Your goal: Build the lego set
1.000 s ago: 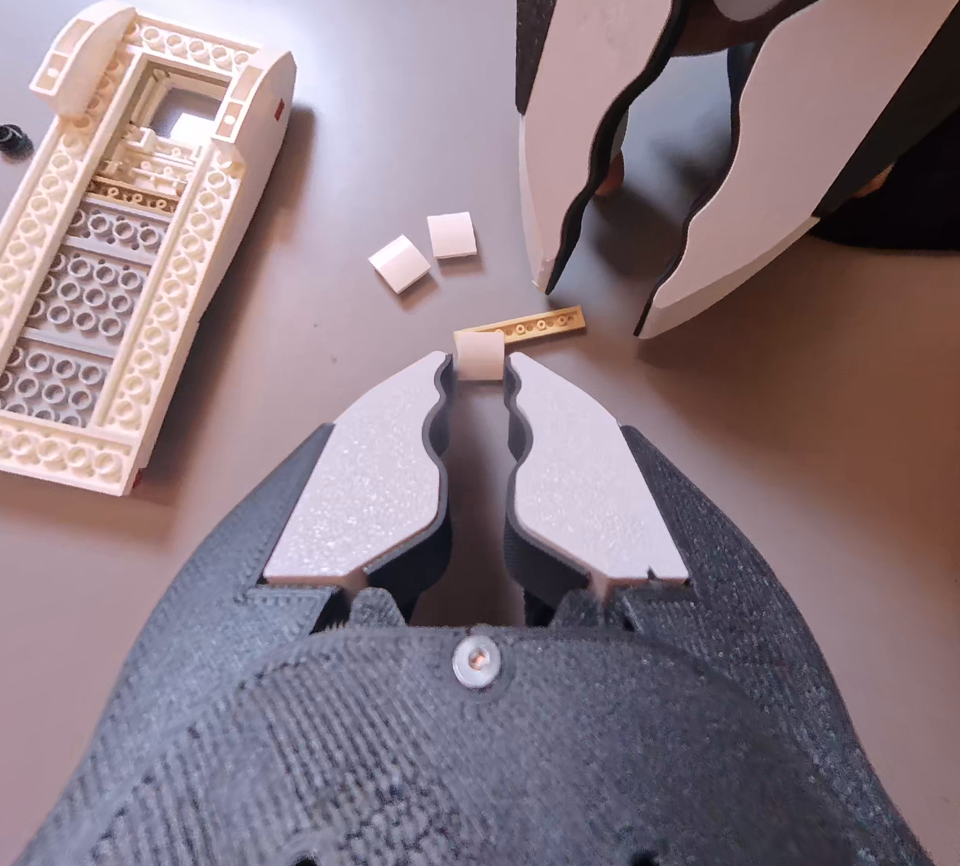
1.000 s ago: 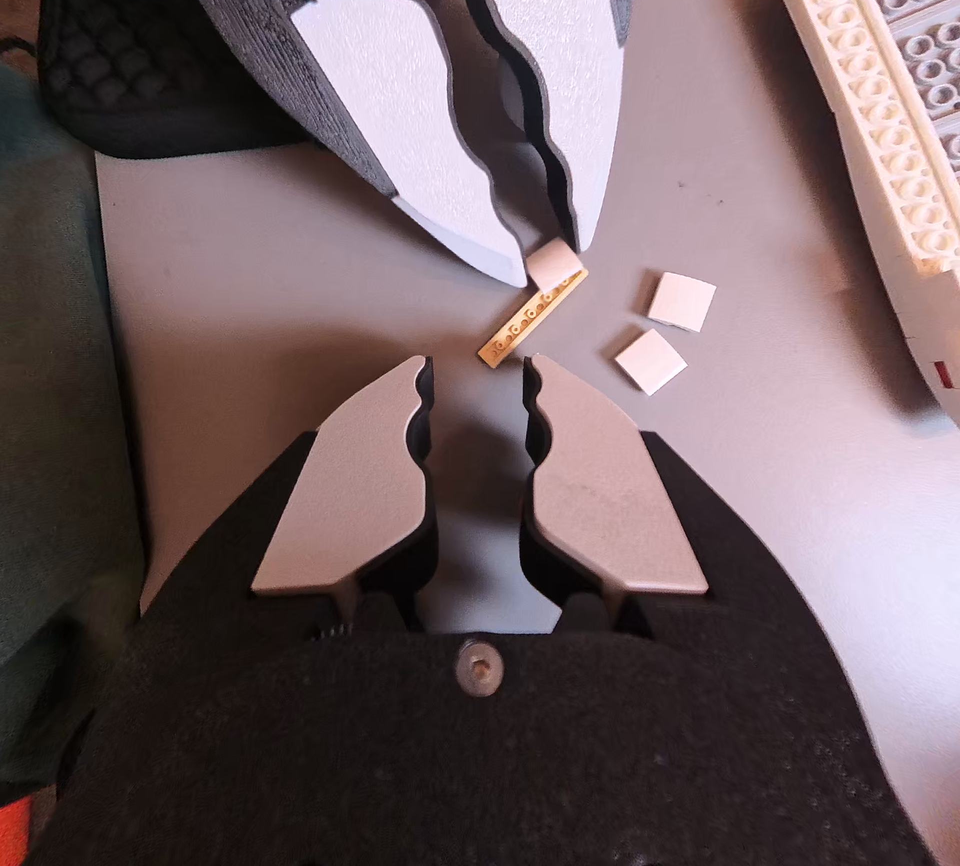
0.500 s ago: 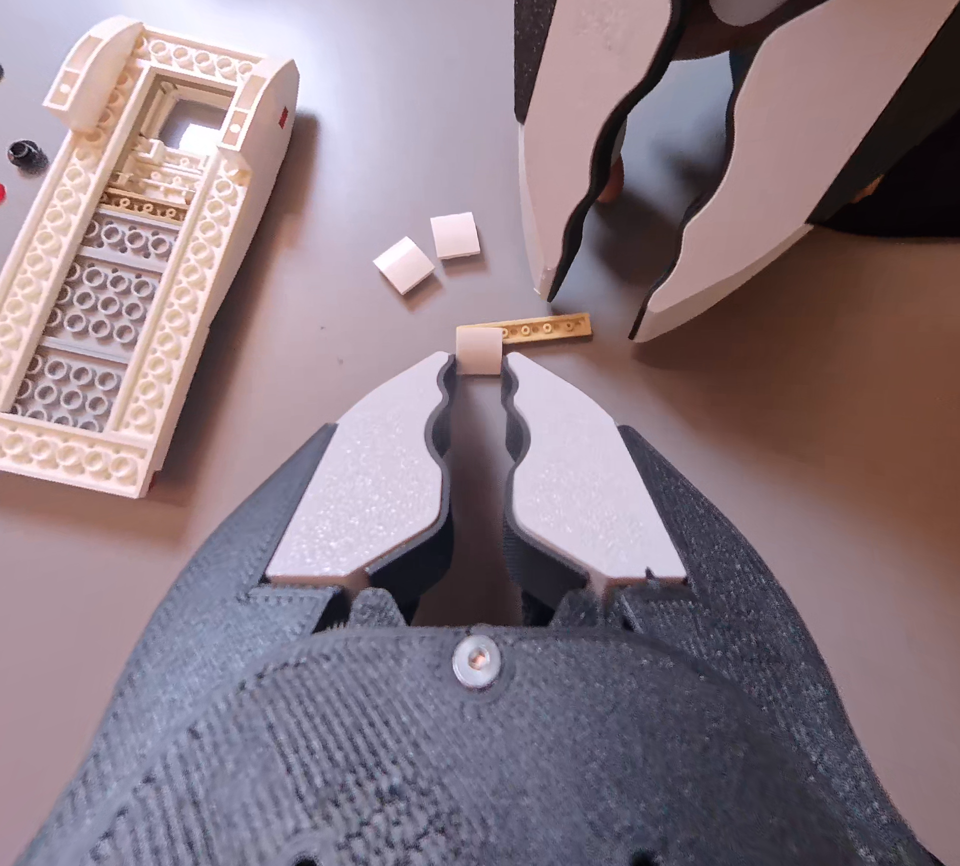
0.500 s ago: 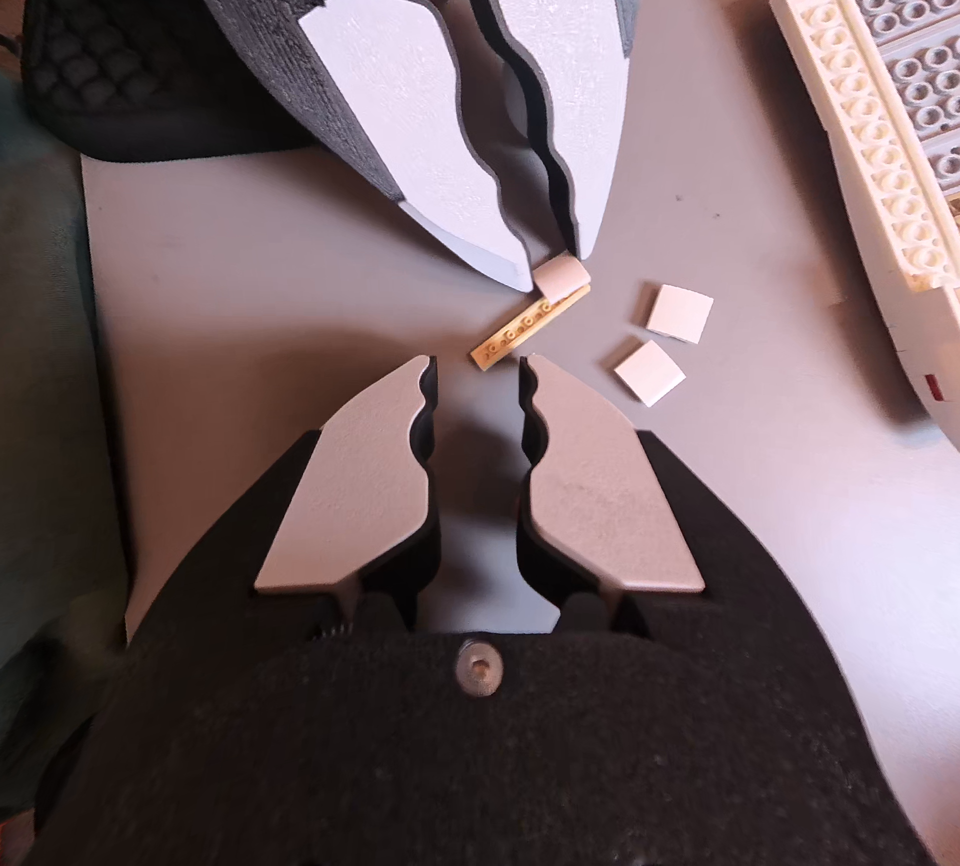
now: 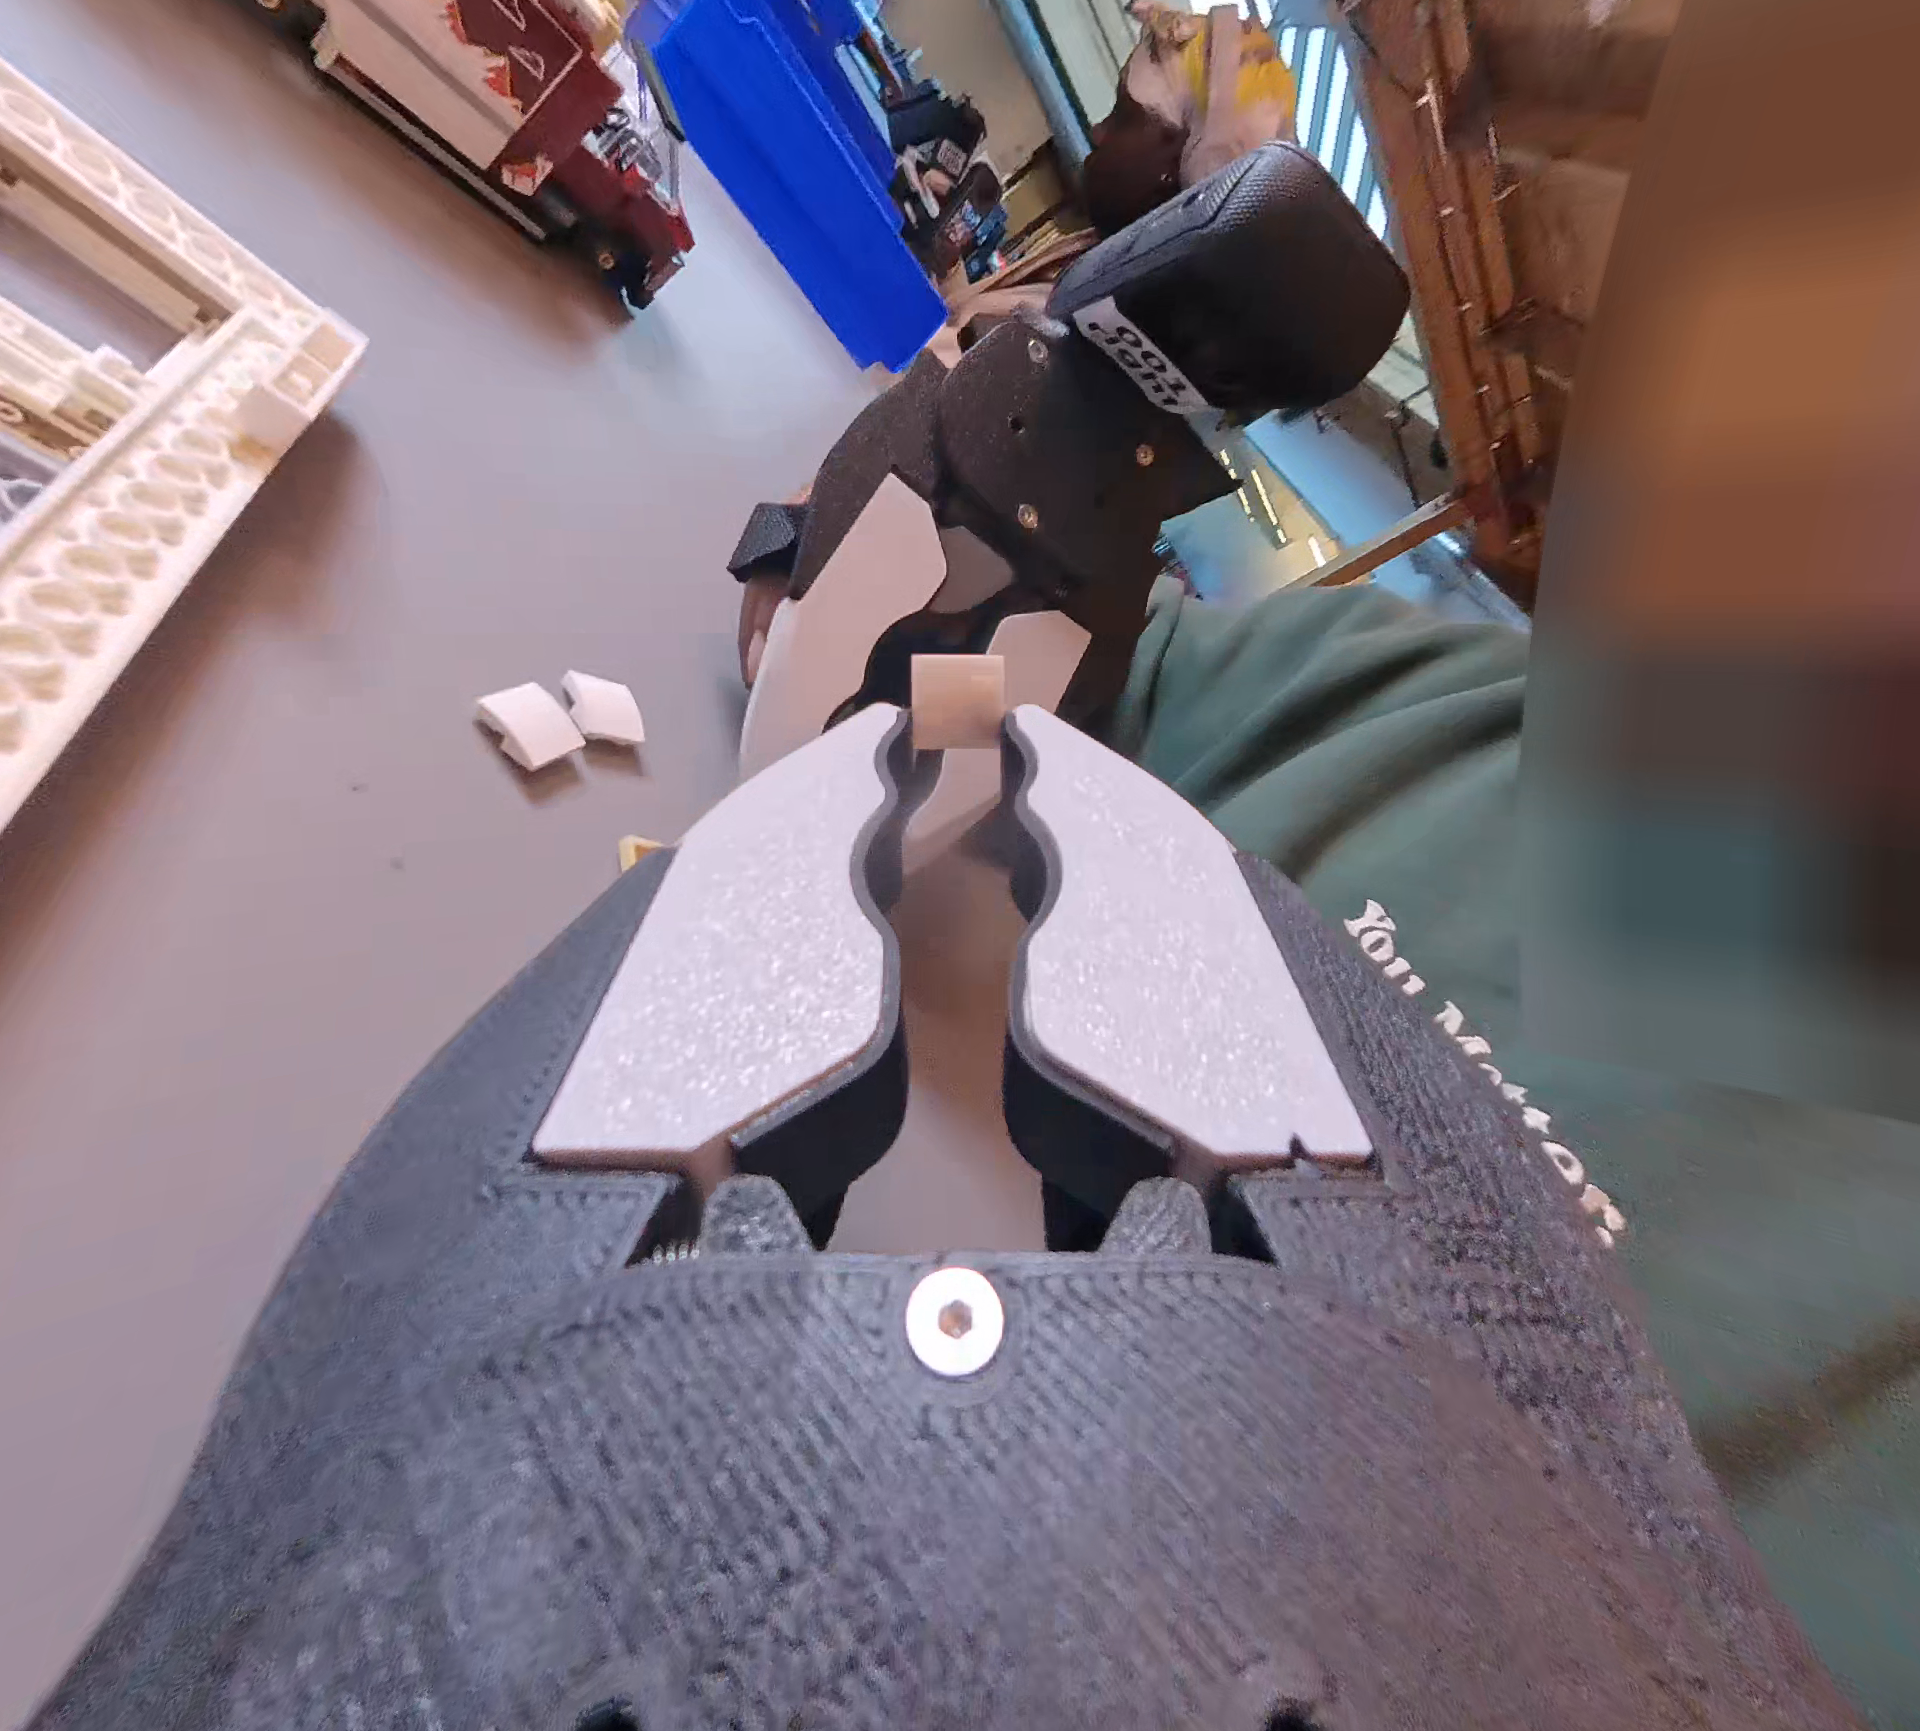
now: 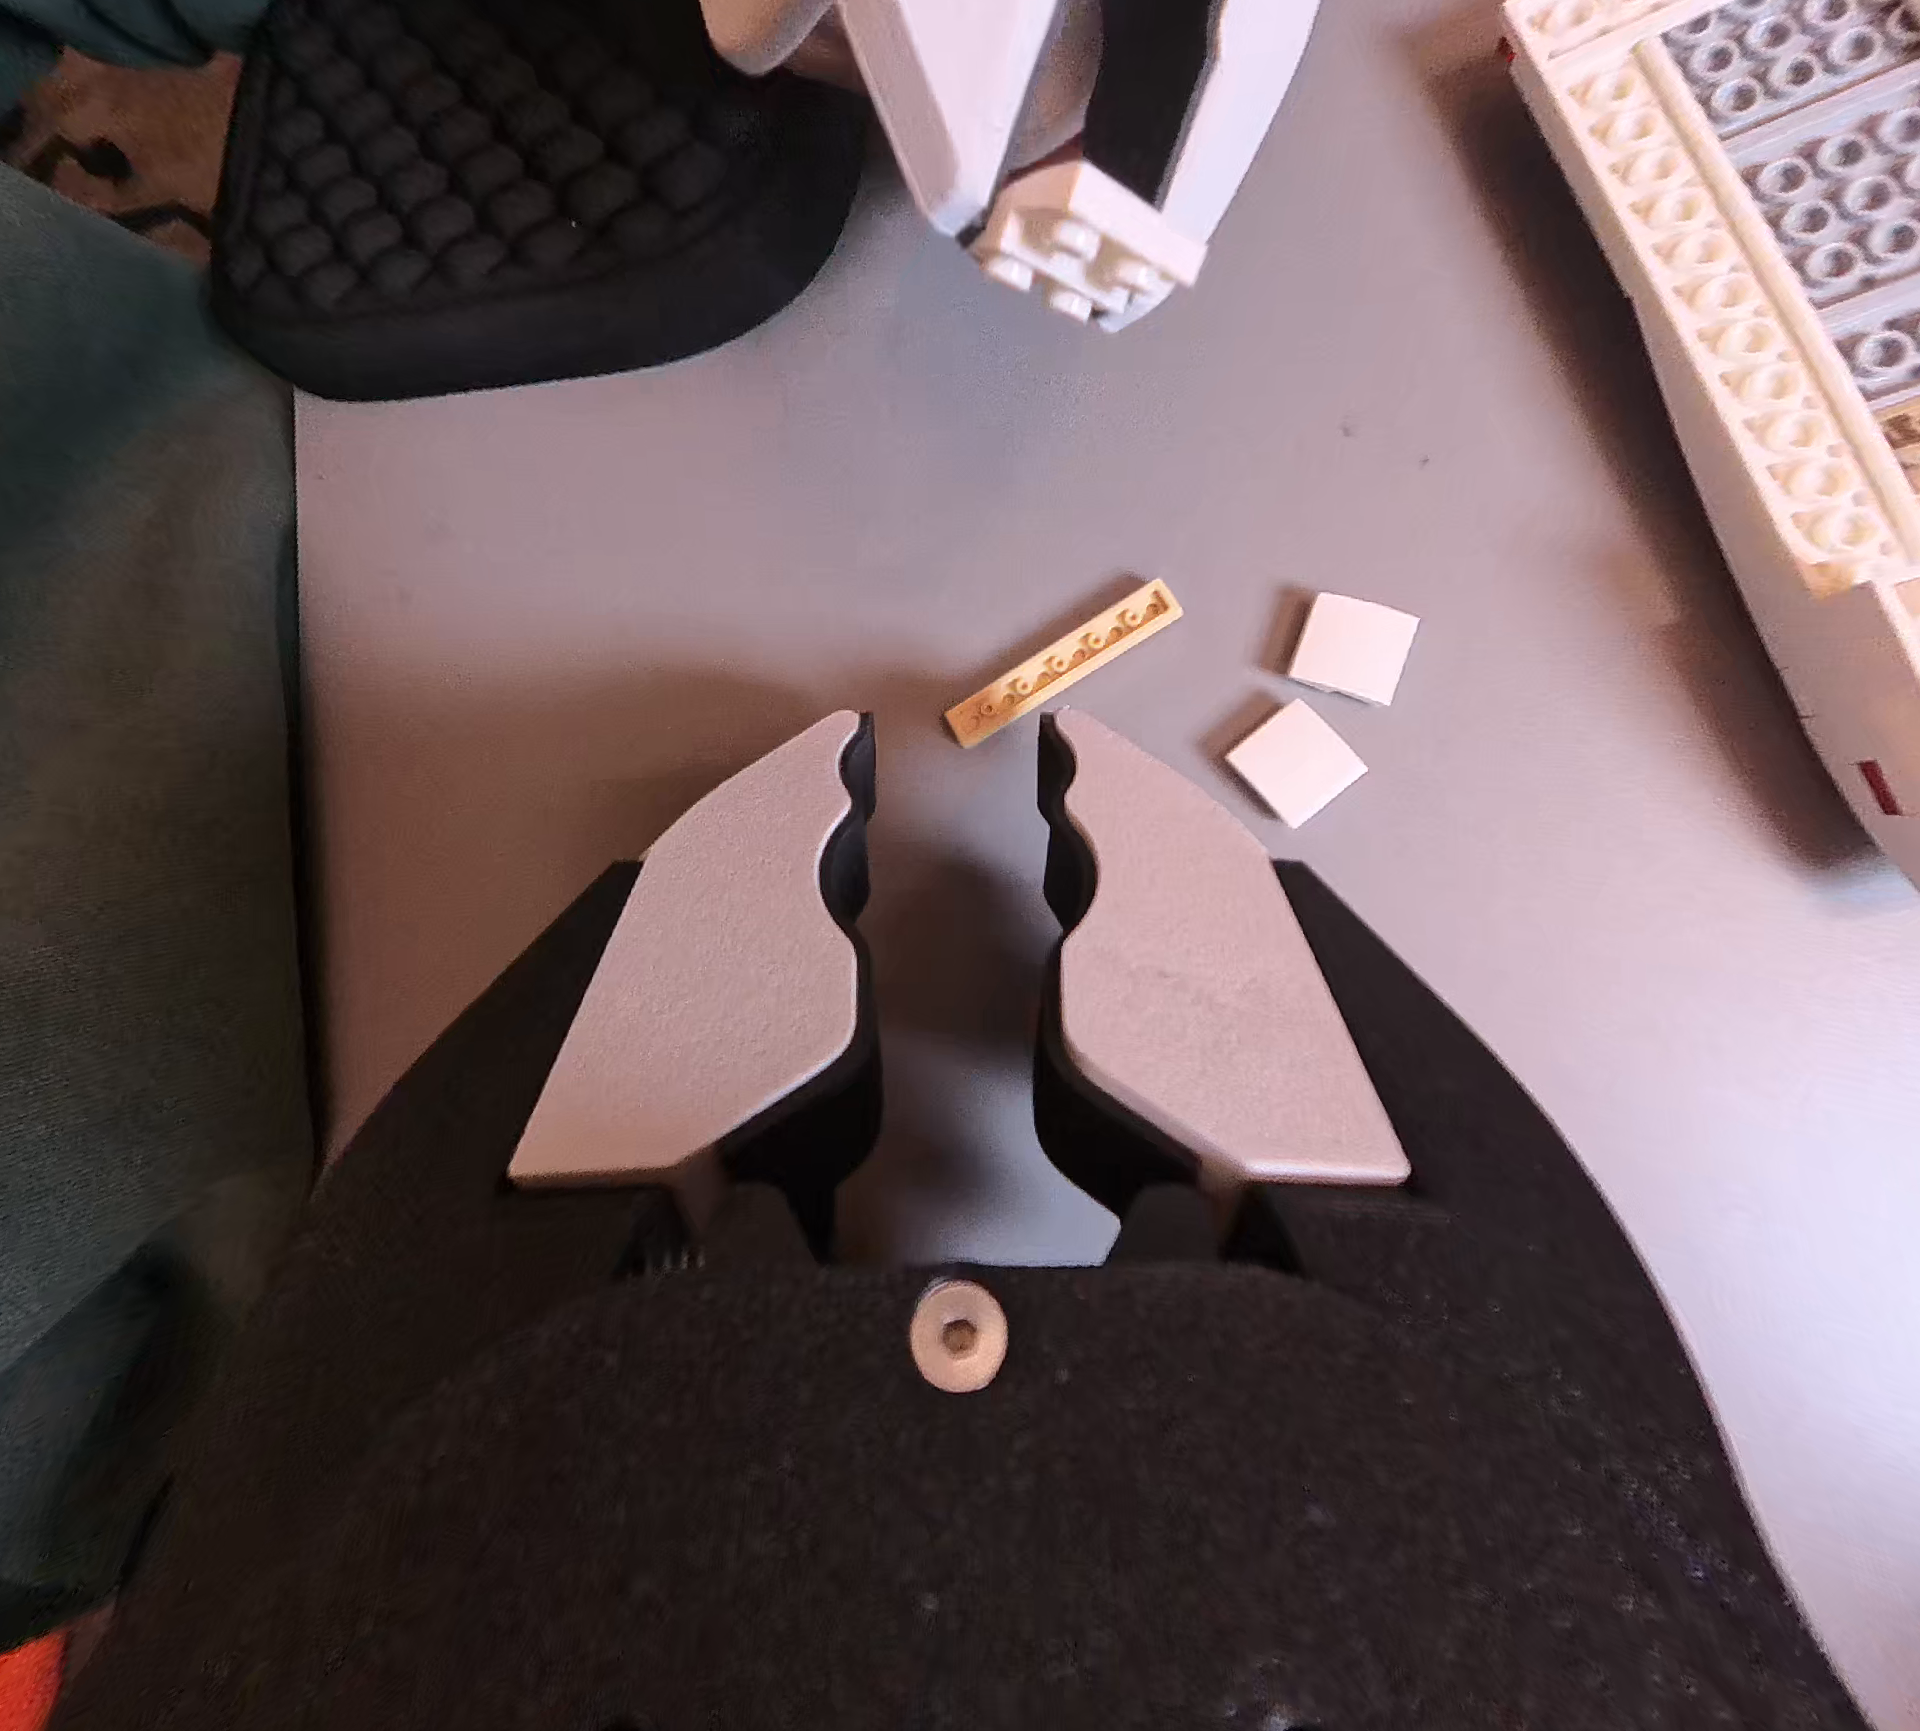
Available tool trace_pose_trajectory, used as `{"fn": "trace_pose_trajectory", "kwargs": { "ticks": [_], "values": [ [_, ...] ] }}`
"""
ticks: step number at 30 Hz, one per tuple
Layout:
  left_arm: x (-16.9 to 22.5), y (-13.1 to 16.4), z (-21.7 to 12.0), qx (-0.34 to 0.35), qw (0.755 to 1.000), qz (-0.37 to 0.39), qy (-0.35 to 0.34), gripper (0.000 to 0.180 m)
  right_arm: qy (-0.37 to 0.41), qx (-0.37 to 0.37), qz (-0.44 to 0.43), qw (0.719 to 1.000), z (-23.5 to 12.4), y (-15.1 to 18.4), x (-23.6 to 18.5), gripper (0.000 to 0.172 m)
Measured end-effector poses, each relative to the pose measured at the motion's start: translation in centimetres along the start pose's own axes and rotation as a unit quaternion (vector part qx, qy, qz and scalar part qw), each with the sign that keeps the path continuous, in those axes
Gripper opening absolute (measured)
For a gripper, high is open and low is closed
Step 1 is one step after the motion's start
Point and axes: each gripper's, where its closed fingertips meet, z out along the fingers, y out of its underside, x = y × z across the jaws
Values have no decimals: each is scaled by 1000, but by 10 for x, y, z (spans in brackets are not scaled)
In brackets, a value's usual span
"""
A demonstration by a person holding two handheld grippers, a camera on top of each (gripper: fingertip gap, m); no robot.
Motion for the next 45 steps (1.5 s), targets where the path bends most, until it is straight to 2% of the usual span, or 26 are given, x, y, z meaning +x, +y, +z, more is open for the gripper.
{"fn": "trace_pose_trajectory", "kwargs": {
  "ticks": [5, 8, 11, 15, 19, 26, 32, 37, 45],
  "values": [
    [-5, 2, 1, -5, 1000, 0, -12, 16, 2, 15, 7, 1000, -5, -3, 4, 29],
    [-31, 14, 3, -58, 988, 62, -128, 16, 8, 13, 7, 1000, -6, -2, 7, 29],
    [-54, 30, 1, -139, 941, 171, -257, 16, 18, 12, 2, 1000, -6, -1, 12, 29],
    [-65, 44, 2, -211, 886, 251, -329, 16, 39, 12, -74, 996, -3, 1, 15, 29],
    [-69, 49, 4, -237, 866, 272, -346, 16, 36, 16, -180, 983, 2, 1, 4, 32],
    [-69, 48, 6, -257, 861, 279, -339, 16, 27, 16, -267, 963, 0, -1, 3, 56],
    [-69, 49, 9, -286, 854, 285, -328, 16, 16, -2, -325, 946, 7, 3, 4, 59],
    [-68, 50, 12, -322, 840, 300, -318, 16, 7, -11, -353, 936, 7, 4, 2, 53],
    [-68, 52, 16, -375, 818, 319, -297, 16, -13, -30, -311, 950, 8, 7, 4, 48]
  ]
}}
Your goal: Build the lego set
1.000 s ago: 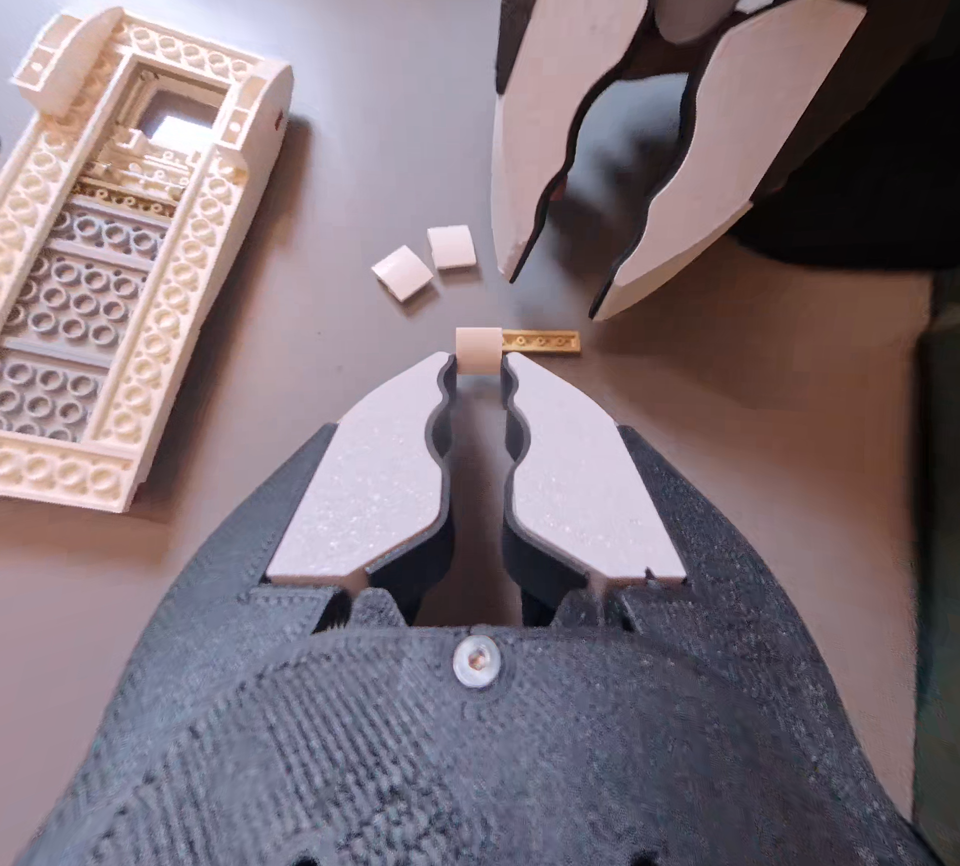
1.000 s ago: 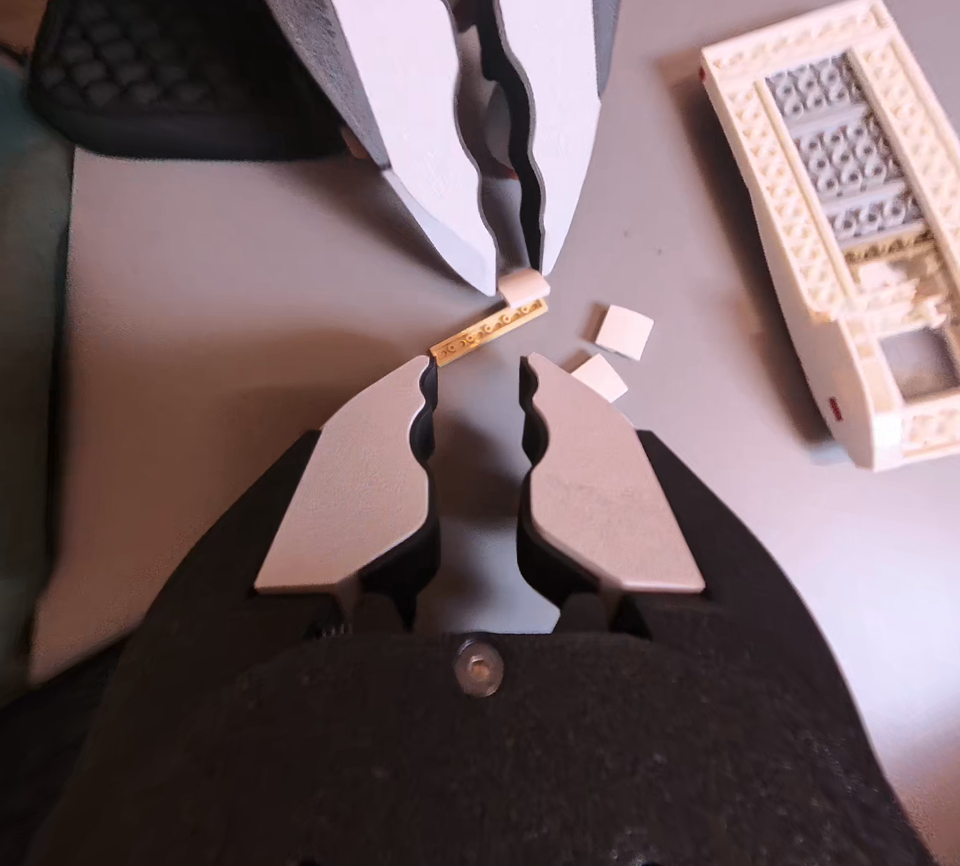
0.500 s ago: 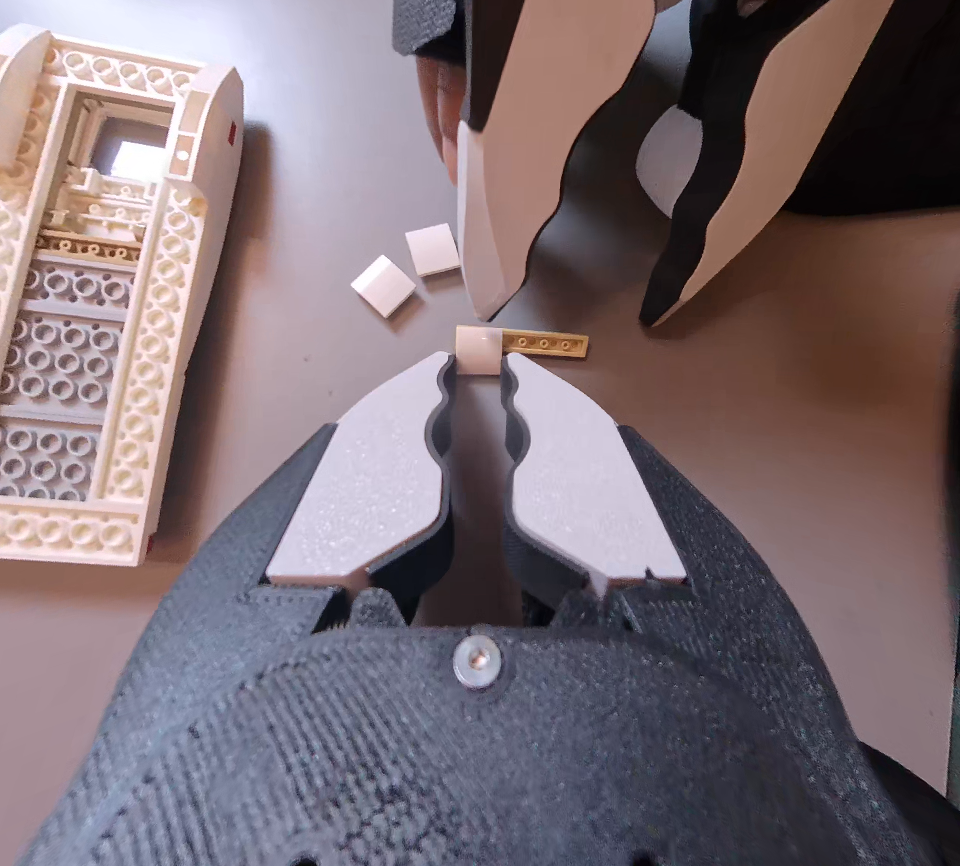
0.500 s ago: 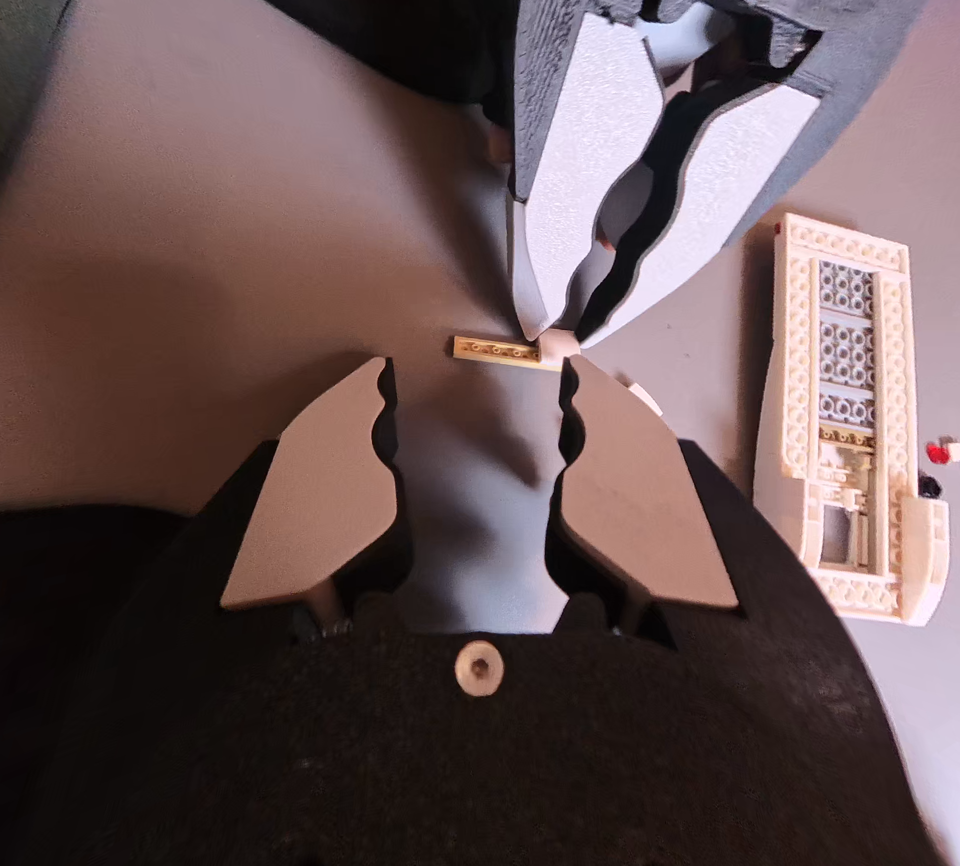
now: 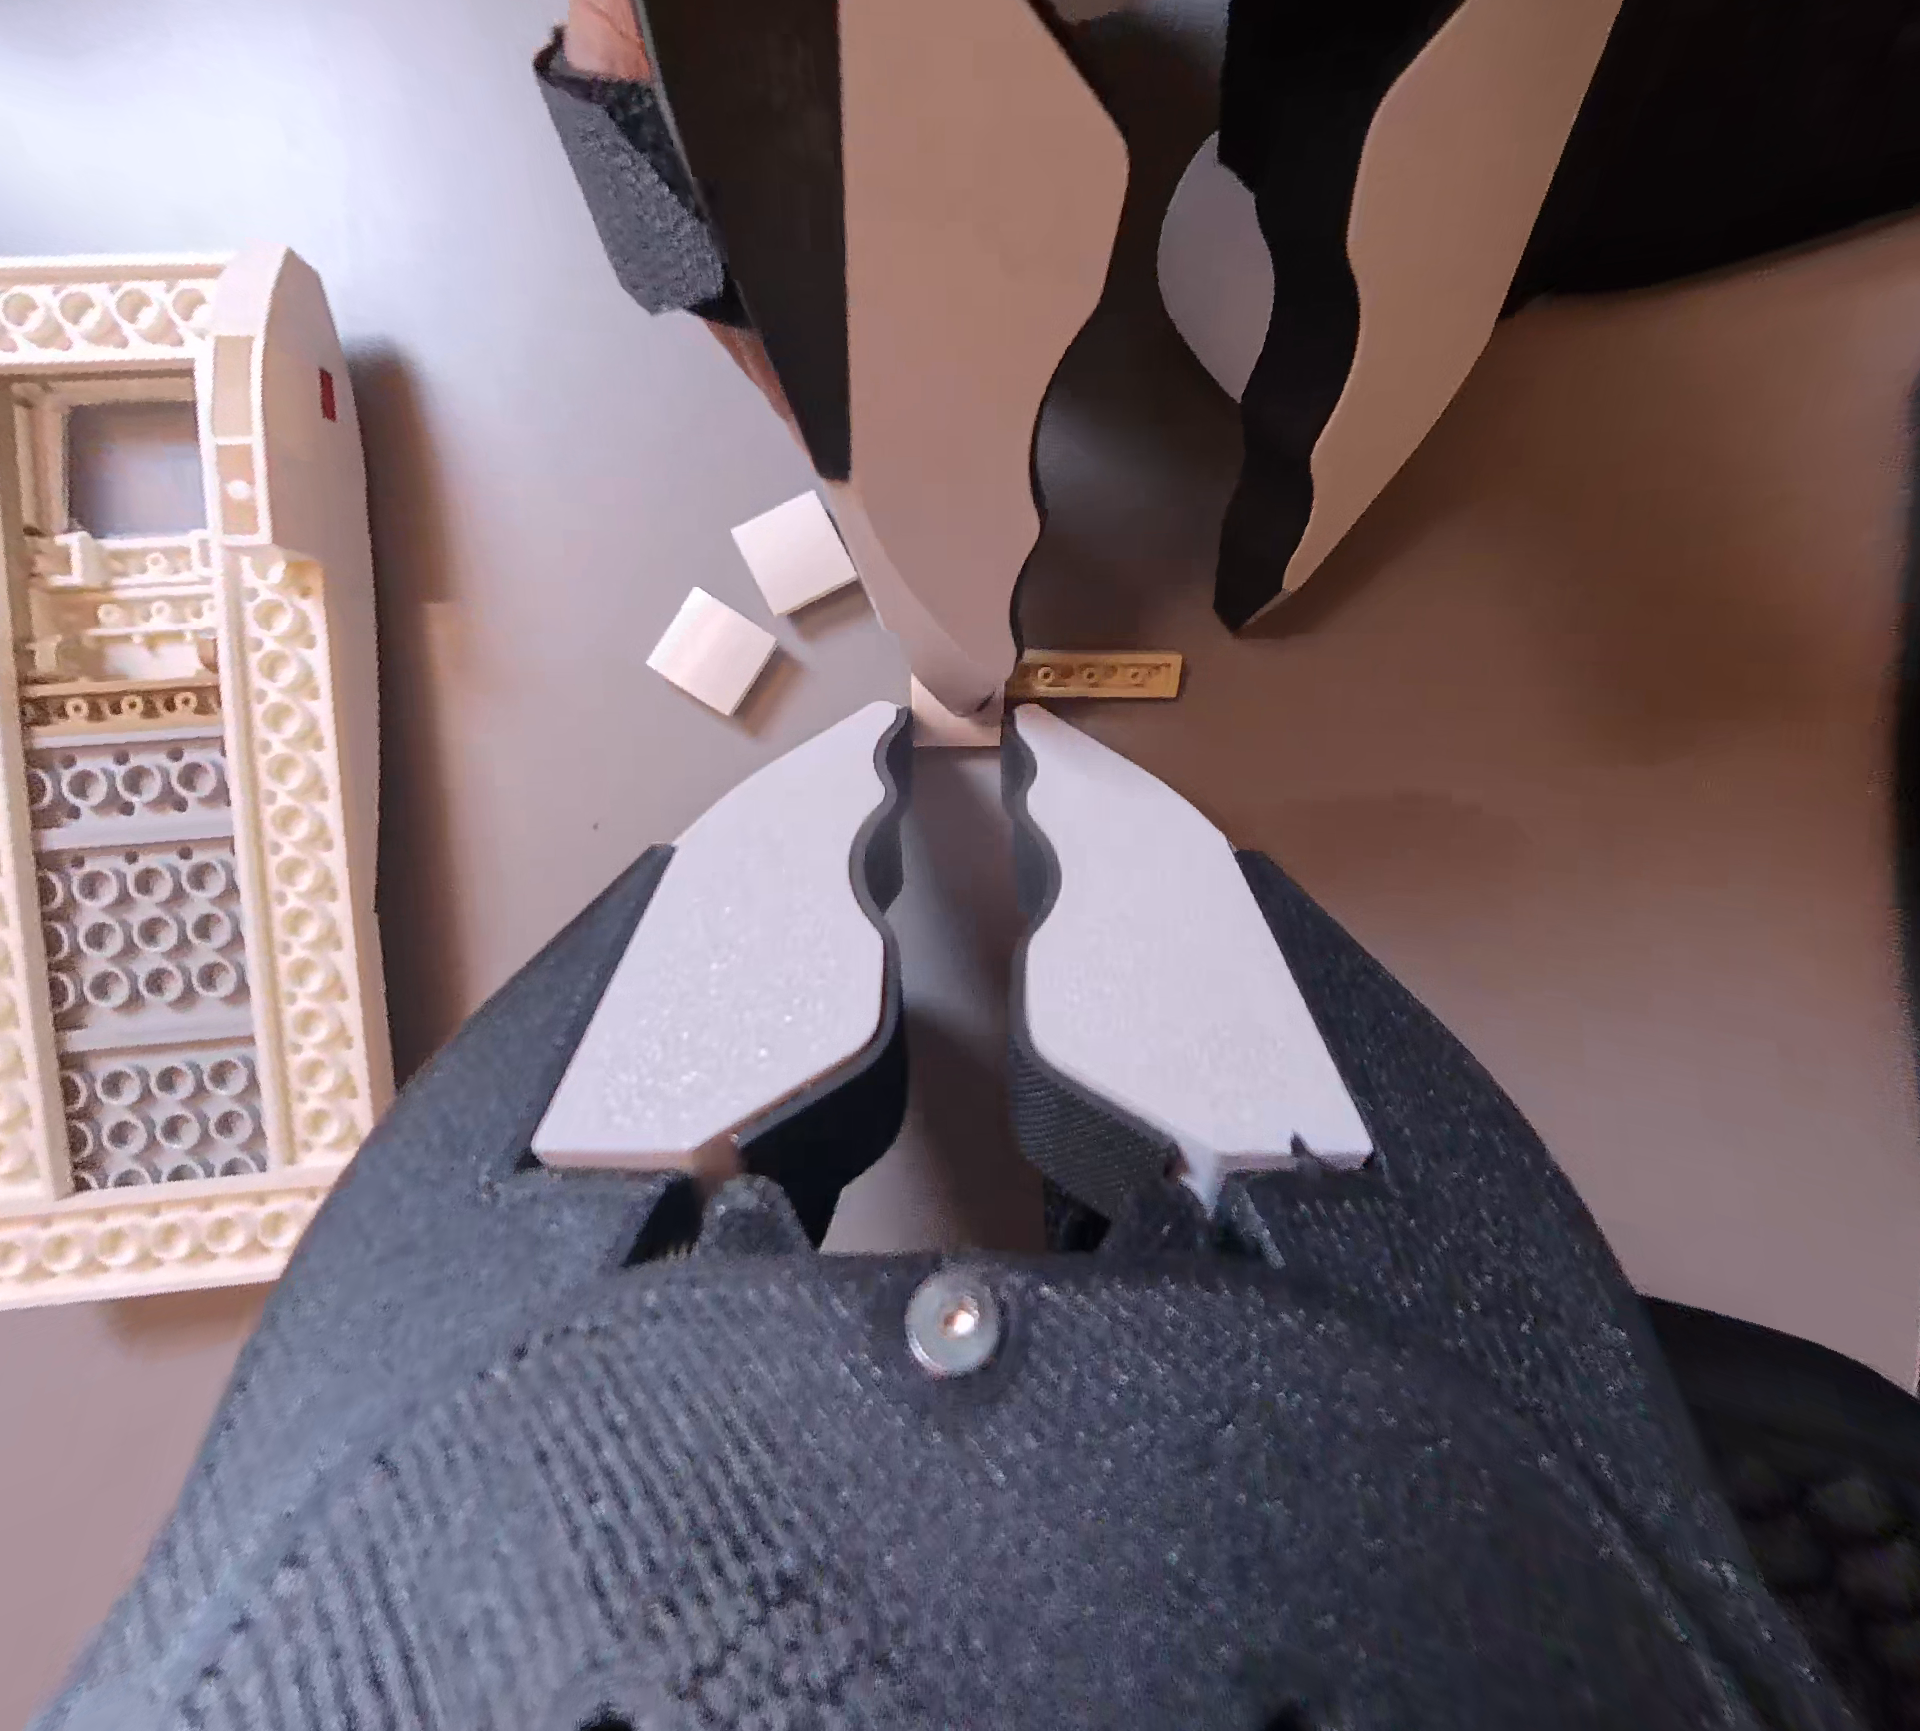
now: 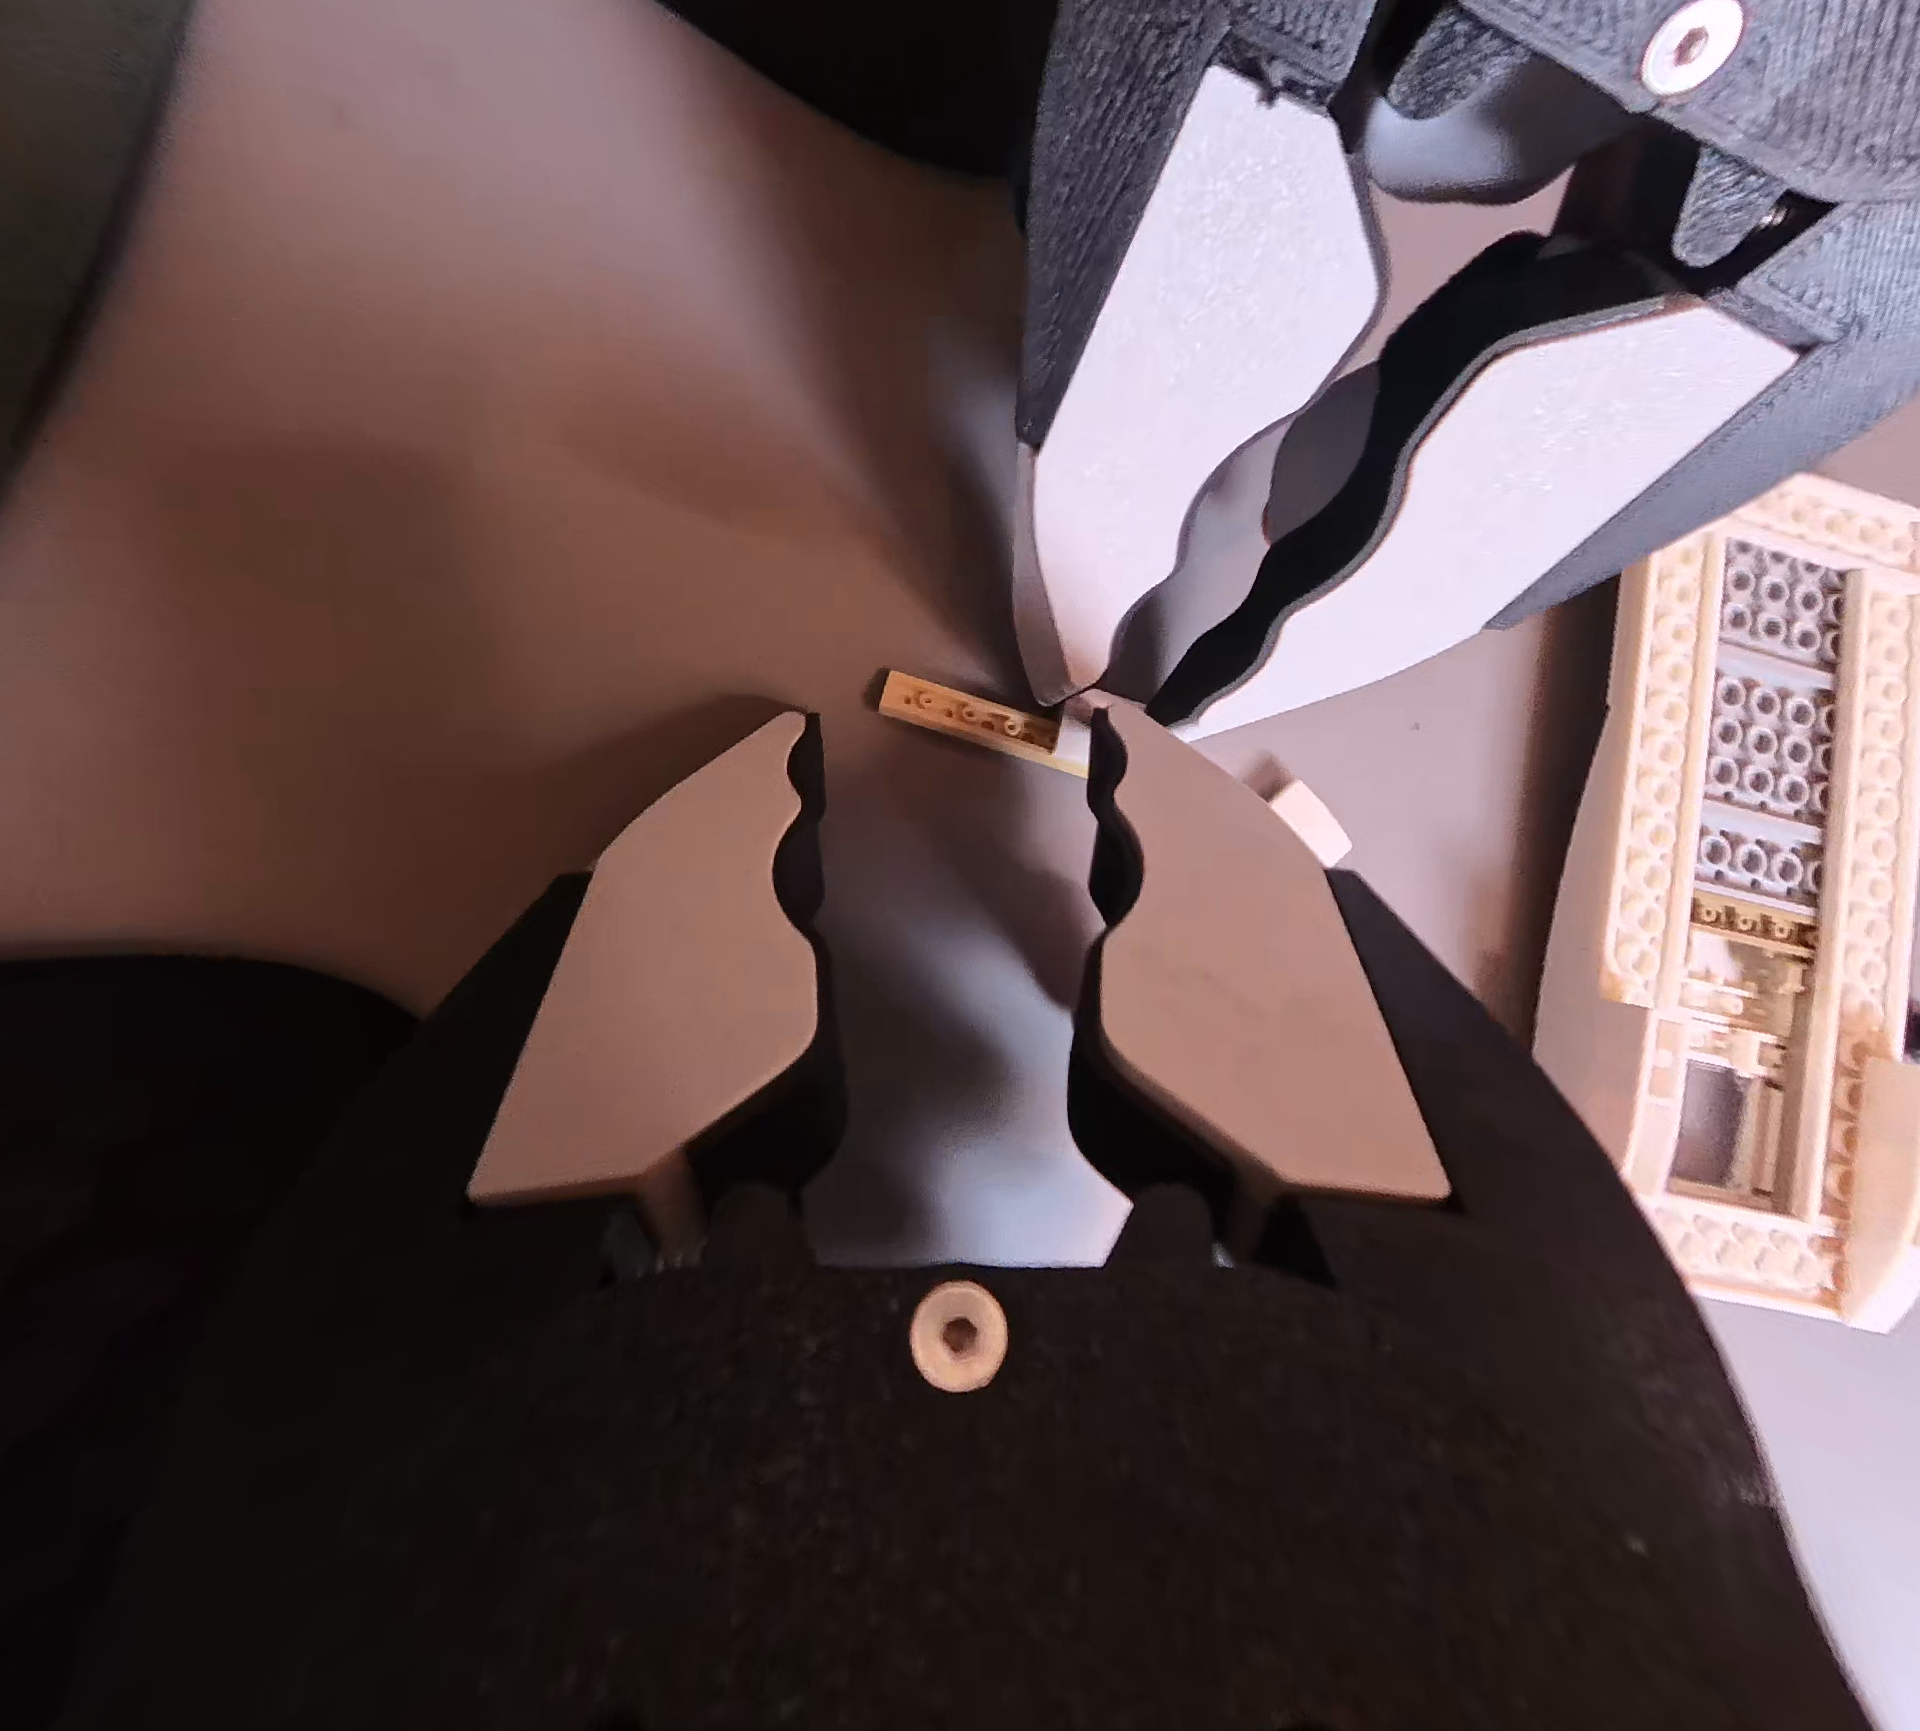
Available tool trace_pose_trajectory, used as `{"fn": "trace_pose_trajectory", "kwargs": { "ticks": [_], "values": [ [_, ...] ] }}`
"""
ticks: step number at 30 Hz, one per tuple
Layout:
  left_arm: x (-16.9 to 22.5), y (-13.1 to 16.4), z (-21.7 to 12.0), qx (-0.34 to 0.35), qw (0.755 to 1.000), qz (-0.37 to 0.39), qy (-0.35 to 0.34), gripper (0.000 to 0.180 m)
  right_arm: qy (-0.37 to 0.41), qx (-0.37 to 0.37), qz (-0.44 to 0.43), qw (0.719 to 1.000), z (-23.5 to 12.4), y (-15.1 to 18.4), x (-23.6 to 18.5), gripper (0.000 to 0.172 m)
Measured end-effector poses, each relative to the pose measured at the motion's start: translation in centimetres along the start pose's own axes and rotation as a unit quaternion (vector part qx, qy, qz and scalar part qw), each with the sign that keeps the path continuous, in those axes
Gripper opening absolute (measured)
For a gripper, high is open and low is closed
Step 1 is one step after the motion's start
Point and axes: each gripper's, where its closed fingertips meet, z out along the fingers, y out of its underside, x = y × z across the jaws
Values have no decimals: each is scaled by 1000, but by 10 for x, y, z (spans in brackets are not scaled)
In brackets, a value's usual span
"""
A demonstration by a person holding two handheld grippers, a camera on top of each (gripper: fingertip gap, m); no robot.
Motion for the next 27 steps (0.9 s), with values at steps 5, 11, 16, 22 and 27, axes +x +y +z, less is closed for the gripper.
{"fn": "trace_pose_trajectory", "kwargs": {
  "ticks": [5, 11, 16, 22, 27],
  "values": [
    [0, -4, 3, 6, 1000, -3, 11, 16, -8, 1, 36, 999, 1, 0, 0, 50],
    [0, -4, 3, 5, 1000, 3, 6, 16, 4, -3, 60, 998, -8, 5, 1, 50],
    [1, -4, 3, 3, 1000, 4, 3, 16, 15, -9, 135, 991, -8, 10, 3, 52],
    [2, -4, 3, 11, 1000, 1, -4, 20, 18, 26, 308, 951, -12, 6, 12, 44],
    [5, -5, 2, 27, 1000, -13, 9, 28, 51, -8, 321, 946, -10, 11, 11, 39]
  ]
}}
